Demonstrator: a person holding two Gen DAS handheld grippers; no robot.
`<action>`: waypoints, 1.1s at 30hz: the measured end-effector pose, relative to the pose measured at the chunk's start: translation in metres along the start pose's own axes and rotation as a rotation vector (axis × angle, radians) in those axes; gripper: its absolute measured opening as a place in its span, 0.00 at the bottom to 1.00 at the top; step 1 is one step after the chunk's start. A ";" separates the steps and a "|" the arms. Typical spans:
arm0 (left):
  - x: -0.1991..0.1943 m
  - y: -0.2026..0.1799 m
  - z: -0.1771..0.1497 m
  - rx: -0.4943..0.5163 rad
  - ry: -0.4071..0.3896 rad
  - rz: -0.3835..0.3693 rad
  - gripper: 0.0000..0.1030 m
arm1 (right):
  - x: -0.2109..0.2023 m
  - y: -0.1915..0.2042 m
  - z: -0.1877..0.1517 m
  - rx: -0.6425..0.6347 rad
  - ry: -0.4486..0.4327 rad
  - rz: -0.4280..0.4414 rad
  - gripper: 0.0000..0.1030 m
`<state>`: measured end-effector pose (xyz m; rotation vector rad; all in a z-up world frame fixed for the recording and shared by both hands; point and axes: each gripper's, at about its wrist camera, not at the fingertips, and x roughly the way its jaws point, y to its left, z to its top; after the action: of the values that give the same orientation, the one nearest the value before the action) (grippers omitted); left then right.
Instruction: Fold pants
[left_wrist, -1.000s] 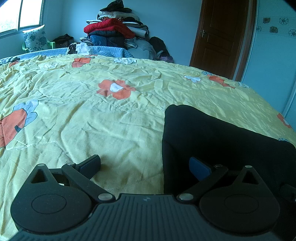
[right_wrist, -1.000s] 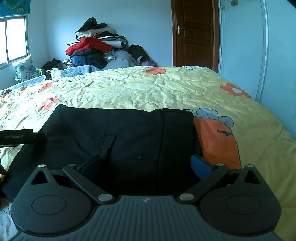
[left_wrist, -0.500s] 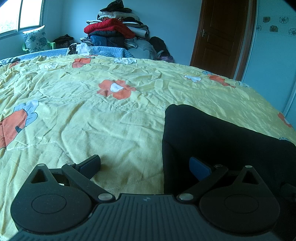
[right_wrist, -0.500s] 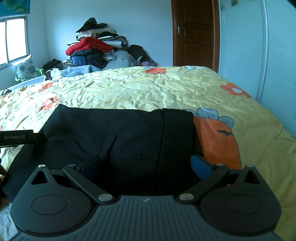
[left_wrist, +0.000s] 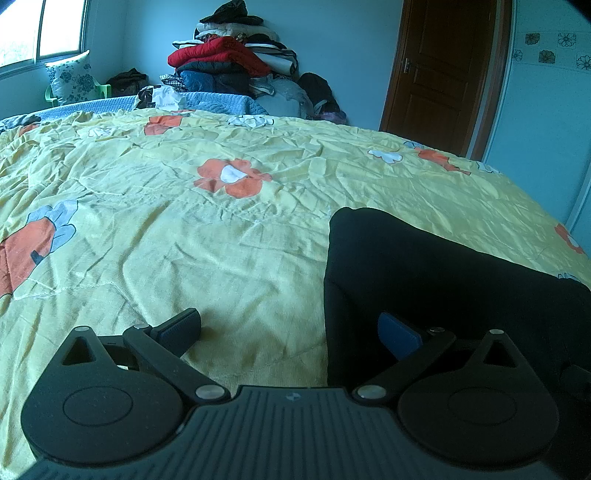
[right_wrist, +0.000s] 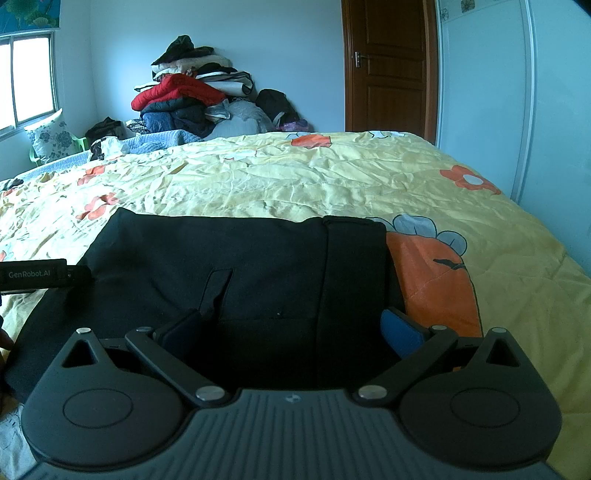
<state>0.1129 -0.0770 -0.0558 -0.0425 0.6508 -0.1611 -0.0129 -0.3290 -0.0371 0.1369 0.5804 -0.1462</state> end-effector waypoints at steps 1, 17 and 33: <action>0.000 0.000 0.000 0.000 0.000 0.000 1.00 | 0.000 0.000 0.000 0.000 0.000 0.000 1.00; 0.000 0.000 0.000 0.002 0.001 0.004 1.00 | 0.000 0.001 0.000 -0.003 0.001 -0.002 1.00; -0.006 0.018 0.005 0.058 0.047 -0.160 1.00 | -0.011 -0.026 0.009 0.009 0.008 0.115 1.00</action>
<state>0.1139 -0.0585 -0.0501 -0.0349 0.6897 -0.3361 -0.0214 -0.3549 -0.0259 0.1791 0.5785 -0.0362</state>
